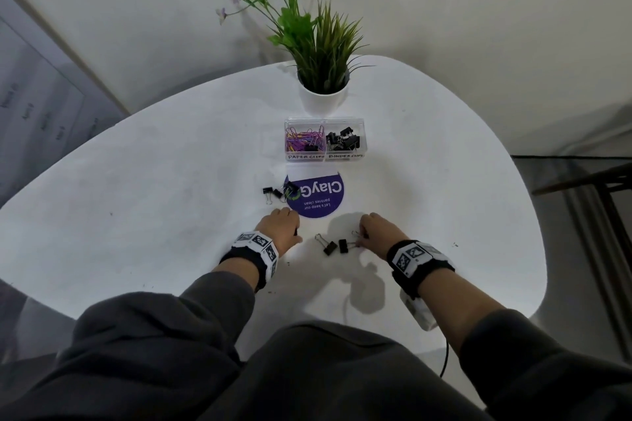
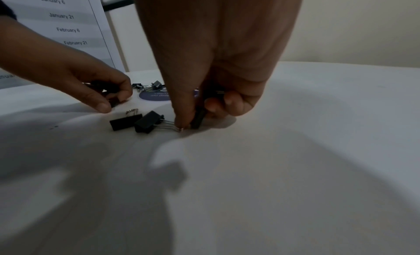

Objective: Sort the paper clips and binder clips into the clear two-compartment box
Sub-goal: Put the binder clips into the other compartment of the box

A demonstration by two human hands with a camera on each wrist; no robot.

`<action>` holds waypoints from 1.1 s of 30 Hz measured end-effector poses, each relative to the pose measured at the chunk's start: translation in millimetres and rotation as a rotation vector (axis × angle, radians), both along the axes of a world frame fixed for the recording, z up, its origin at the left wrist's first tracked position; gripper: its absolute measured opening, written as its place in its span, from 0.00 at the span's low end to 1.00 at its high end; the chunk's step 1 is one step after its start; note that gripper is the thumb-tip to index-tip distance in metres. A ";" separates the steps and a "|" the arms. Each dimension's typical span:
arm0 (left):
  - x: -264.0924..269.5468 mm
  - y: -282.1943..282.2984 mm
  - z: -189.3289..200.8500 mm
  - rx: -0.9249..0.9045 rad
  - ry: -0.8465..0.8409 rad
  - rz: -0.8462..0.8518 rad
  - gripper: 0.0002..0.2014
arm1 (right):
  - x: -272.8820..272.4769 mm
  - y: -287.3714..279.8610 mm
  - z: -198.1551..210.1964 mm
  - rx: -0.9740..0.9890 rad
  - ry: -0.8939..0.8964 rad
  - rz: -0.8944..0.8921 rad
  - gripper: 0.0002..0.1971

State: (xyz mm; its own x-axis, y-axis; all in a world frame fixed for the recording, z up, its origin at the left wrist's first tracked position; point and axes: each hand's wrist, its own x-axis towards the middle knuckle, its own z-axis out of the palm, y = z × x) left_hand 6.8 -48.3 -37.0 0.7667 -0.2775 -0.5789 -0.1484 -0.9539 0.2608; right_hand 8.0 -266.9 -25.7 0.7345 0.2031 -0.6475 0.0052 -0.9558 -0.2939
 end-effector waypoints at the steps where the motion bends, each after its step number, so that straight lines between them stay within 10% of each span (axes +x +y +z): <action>1: 0.1 0.2 0.9 -0.007 0.006 0.016 0.17 | -0.9 -0.1 -0.2 0.002 -0.004 -0.008 0.09; 13: 0.9 -3.1 12.1 -0.170 0.063 0.165 0.18 | -1.7 5.8 15.3 0.082 0.001 -0.043 0.16; 20: -16.8 -53.2 7.2 -0.076 0.042 -0.088 0.27 | -11.6 13.9 14.4 0.015 0.054 0.103 0.26; 33: 2.0 1.0 12.5 -0.094 -0.079 0.036 0.17 | 15.7 40.5 19.4 -0.113 -0.097 0.182 0.16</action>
State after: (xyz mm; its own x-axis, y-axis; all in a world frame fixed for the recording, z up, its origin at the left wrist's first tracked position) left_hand 8.8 -47.3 -24.5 0.8193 -0.2995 -0.4889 -0.1383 -0.9308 0.3385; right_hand 23.8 -226.4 -6.3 0.7521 0.2684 -0.6019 0.2035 -0.9633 -0.1752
